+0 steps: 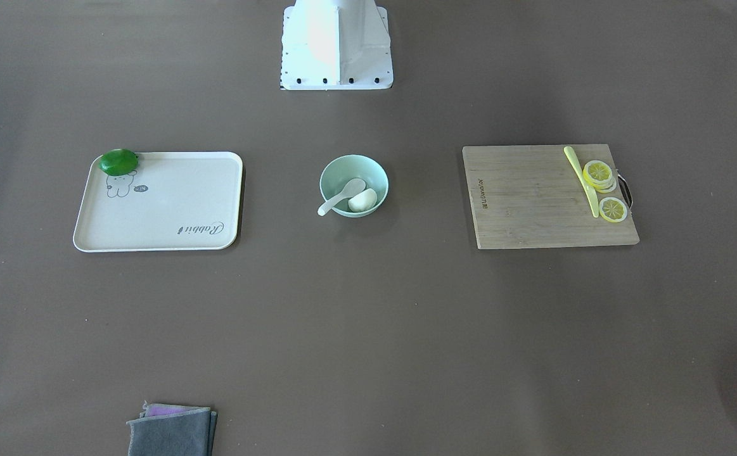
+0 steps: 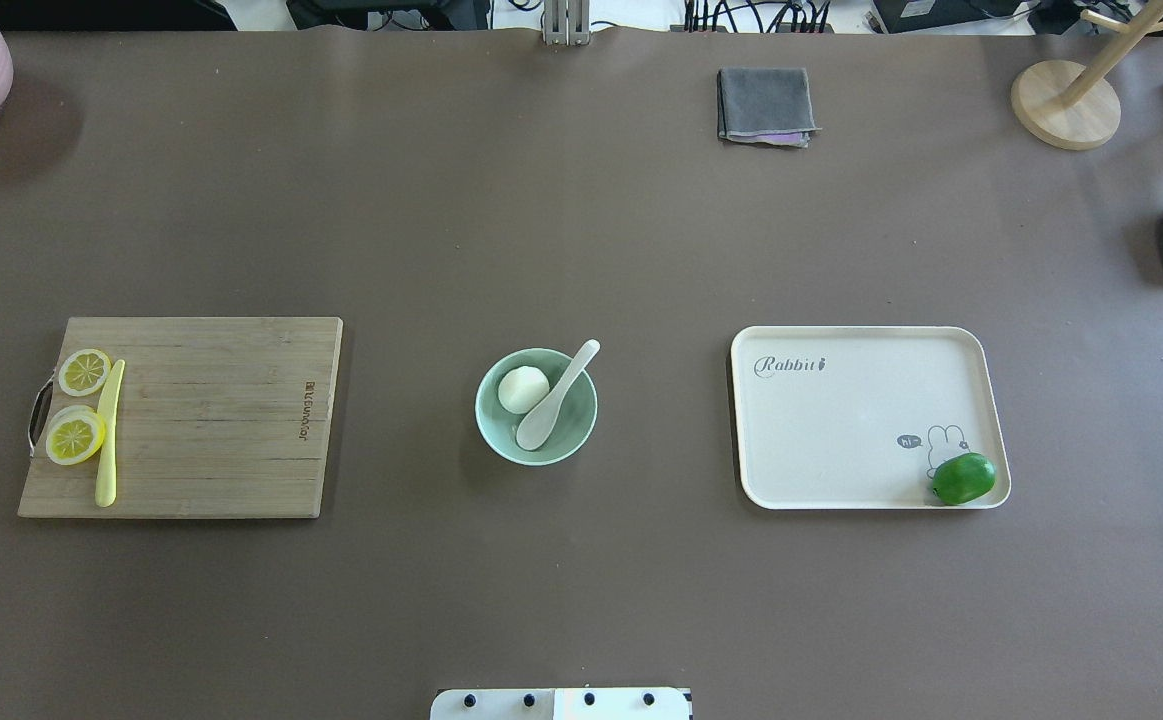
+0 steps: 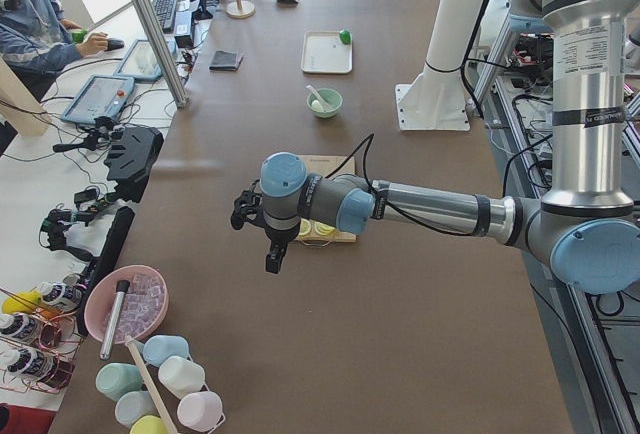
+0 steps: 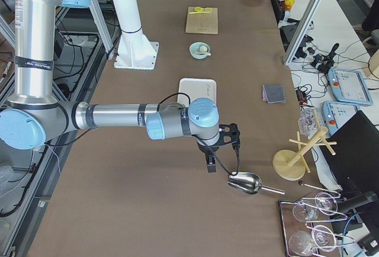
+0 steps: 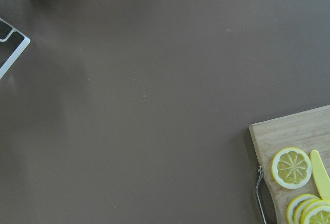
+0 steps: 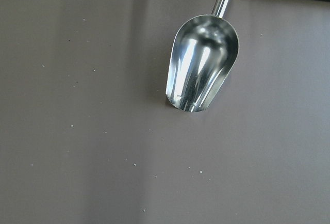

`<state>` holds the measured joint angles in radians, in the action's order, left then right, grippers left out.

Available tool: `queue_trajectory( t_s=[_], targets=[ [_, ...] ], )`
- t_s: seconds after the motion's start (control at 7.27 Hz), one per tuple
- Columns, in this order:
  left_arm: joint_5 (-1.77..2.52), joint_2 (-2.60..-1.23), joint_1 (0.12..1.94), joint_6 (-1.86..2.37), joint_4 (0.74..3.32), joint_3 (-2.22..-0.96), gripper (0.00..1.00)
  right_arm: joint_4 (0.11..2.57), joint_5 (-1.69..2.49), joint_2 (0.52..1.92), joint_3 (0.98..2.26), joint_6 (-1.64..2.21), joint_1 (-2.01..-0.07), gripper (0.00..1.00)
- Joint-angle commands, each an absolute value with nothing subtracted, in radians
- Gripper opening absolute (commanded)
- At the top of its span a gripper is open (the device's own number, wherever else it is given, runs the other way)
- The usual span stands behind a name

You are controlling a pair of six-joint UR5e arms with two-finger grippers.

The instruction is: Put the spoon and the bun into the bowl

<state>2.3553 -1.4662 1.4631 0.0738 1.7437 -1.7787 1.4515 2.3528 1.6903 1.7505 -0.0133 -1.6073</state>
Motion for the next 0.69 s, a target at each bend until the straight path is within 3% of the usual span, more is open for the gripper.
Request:
queue_trajectory(
  t_s=[0.0,0.55],
  targets=[
    [2.356,-1.45,1.477,0.074,1.747,-1.776,0.98,1.457,2.352,1.692,1.749,-0.026,-1.609,1.0],
    [2.358,-1.453,1.476,0.083,1.744,-1.773,0.98,1.459,2.35,1.666,1.72,-0.038,-1.609,1.0]
  ],
)
